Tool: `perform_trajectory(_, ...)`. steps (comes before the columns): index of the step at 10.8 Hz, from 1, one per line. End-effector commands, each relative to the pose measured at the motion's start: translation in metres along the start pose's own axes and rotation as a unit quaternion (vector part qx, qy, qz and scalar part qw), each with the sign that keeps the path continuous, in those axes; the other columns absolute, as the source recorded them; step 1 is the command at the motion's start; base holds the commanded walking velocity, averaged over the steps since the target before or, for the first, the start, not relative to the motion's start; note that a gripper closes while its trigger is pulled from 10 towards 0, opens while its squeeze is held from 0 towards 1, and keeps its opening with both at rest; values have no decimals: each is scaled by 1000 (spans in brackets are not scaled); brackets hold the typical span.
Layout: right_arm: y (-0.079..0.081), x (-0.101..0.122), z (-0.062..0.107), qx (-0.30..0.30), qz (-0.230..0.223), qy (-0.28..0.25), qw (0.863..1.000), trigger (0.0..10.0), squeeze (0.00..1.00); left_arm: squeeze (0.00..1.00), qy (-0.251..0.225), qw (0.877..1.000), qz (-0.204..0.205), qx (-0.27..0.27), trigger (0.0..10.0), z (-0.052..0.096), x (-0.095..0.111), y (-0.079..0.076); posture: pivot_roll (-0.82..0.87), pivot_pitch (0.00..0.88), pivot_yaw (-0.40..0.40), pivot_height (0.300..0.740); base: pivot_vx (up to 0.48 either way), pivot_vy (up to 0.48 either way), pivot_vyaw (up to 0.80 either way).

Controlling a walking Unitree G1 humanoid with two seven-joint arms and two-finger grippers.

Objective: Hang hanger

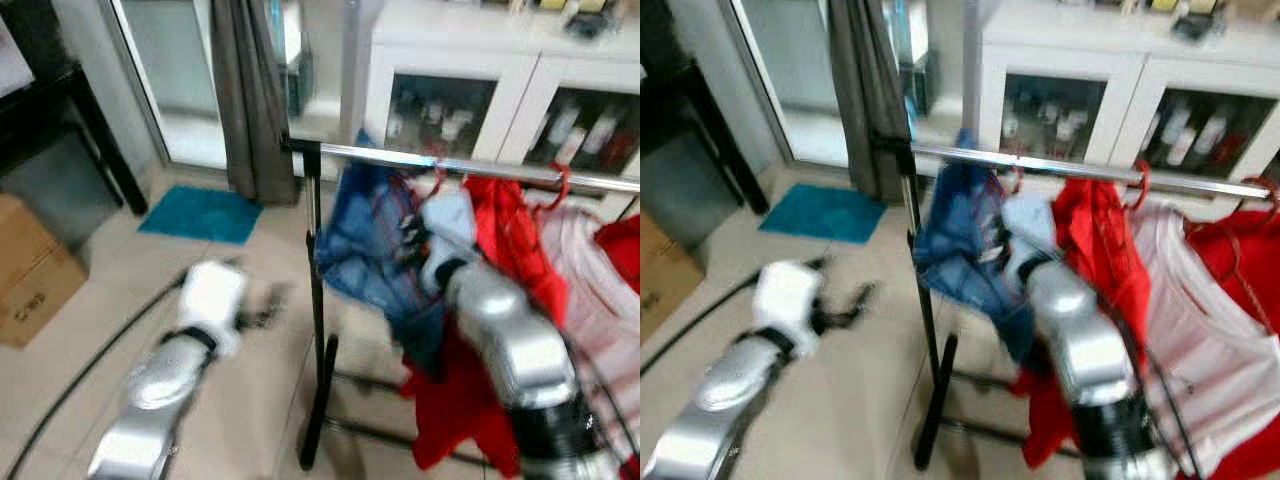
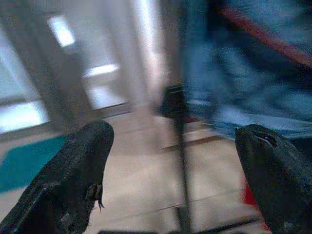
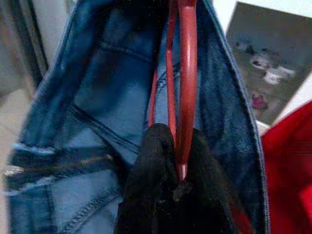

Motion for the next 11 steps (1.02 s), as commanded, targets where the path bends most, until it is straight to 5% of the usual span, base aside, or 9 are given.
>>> perform_trajectory(1,4,6,-6,6,-3,1,1000,10000,0,0,-9,1000,-15,-20,10000,3,4,1,-3,0,33,740,0,0,0)
perform_trajectory(2,11,3,-20,17,-47,27,998,10000,0,0,-15,999,-22,-45,10000,3,7,1,0,0,33,740,0,0,0)
perform_trajectory(3,11,2,-41,2,-39,48,998,10000,0,0,-30,995,-29,-89,10000,0,17,-2,8,0,23,740,0,0,0)
perform_trajectory(6,7,0,-67,-26,-103,73,992,10000,0,0,-66,985,-34,-155,10000,-3,38,-12,15,0,8,740,0,0,0)
perform_trajectory(11,6,-9,-81,-35,-108,101,988,10000,0,0,-59,983,-43,-165,10000,-1,37,-10,8,0,8,740,0,0,0)
Point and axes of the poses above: a point about 5 cm out from each wrist's last joint towards the gripper, its own z axis pointing back from the gripper into the wrist, its own x axis along the axis of the wrist's last joint, y = z × x, the point moved 4 cm from there along -z, pointing out of the wrist towards the gripper, and after that the axes turned 10 degrees about -z, right-handed, at the moved point
